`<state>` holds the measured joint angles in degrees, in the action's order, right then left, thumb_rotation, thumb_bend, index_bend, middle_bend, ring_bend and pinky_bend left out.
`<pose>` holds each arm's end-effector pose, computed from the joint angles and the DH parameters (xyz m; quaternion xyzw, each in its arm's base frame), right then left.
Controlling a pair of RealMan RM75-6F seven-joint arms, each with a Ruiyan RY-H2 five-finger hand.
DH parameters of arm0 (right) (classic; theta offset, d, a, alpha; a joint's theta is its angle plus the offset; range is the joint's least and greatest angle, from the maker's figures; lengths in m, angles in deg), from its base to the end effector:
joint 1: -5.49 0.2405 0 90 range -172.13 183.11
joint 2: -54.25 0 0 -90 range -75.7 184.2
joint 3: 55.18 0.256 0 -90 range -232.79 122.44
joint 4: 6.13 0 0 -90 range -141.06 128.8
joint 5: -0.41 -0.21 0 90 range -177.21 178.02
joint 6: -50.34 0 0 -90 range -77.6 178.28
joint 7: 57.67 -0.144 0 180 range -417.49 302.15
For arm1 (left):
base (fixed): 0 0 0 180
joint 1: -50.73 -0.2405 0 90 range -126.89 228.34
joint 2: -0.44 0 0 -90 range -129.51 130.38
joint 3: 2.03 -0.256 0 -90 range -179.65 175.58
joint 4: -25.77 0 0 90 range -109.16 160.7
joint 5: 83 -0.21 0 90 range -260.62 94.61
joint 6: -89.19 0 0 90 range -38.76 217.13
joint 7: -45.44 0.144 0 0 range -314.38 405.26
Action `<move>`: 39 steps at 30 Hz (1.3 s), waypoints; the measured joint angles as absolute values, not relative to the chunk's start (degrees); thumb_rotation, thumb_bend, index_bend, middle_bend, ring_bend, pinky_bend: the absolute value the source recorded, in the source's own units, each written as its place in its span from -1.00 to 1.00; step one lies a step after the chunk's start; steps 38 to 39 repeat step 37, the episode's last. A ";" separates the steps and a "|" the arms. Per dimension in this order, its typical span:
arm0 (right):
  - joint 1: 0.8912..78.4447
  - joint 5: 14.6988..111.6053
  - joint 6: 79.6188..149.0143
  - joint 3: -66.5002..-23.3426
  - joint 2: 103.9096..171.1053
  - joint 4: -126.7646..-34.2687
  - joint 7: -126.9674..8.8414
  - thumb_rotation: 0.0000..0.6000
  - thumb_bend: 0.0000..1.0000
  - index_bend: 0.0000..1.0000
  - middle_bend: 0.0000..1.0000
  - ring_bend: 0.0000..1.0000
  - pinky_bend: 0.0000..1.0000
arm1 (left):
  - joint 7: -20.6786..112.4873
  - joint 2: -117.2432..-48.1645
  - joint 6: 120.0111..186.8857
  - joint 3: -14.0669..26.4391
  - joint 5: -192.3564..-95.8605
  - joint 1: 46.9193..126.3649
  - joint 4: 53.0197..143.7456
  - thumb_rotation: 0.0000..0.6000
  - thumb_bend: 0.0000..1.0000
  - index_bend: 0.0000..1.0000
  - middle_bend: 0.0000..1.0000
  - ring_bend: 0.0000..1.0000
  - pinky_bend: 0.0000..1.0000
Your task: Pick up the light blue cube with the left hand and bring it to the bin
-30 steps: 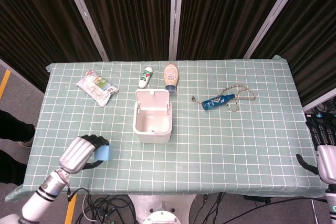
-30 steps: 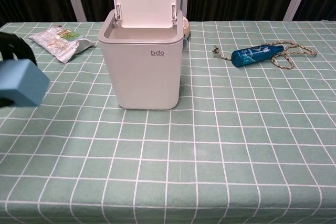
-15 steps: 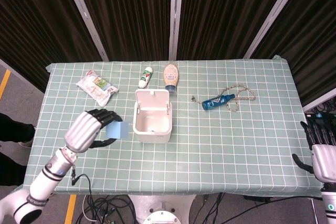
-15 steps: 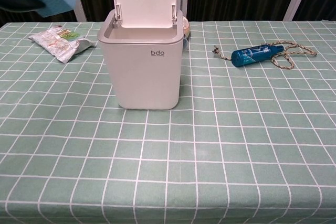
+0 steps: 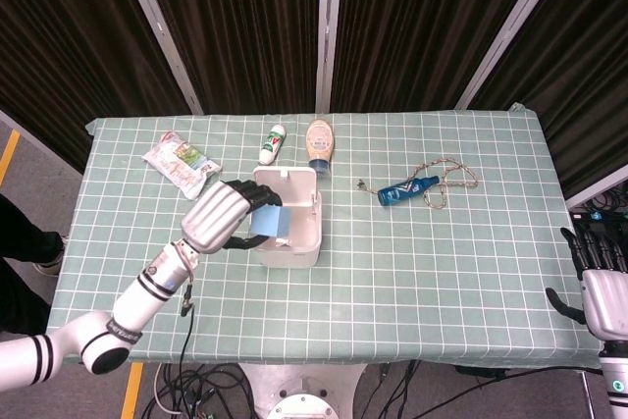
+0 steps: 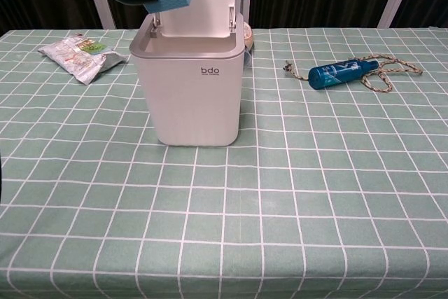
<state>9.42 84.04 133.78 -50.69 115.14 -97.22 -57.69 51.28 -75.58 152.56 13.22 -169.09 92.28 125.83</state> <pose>-0.3266 -0.1823 0.1829 0.5900 -0.3776 0.3574 0.6178 -0.0691 0.3223 0.0711 -0.7253 -0.2719 -0.5493 0.3135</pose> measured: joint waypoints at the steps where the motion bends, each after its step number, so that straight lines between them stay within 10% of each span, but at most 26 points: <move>1: 9.42 84.08 133.84 -50.68 115.16 -97.21 -57.74 1.00 -0.69 -1.00 -1.00 -1.00 -1.00 | 51.31 -75.93 152.29 13.24 -168.84 92.59 125.40 1.00 -0.48 -0.26 0.00 -0.15 0.22; 9: 9.40 83.80 133.67 -50.71 115.40 -96.74 -58.08 1.00 -0.69 -1.00 -1.00 -1.00 -1.00 | 49.87 -78.04 151.78 13.36 -168.01 94.45 122.82 1.00 -0.98 -0.81 -0.55 -0.59 -0.14; 22: 9.38 84.36 133.93 -50.92 115.82 -96.12 -58.64 1.00 -0.69 -1.00 -1.00 -1.00 -1.00 | 52.34 -72.83 158.00 10.91 -169.27 89.88 125.87 1.00 -1.00 -0.75 -0.61 -0.69 -0.36; 39: 8.42 88.19 137.56 -51.97 117.80 -95.10 -56.89 1.00 -0.69 -1.00 -1.00 -1.00 -1.00 | 59.06 -64.10 171.03 -3.30 -166.75 68.43 122.05 1.00 -1.00 -0.85 -0.87 -0.98 -0.76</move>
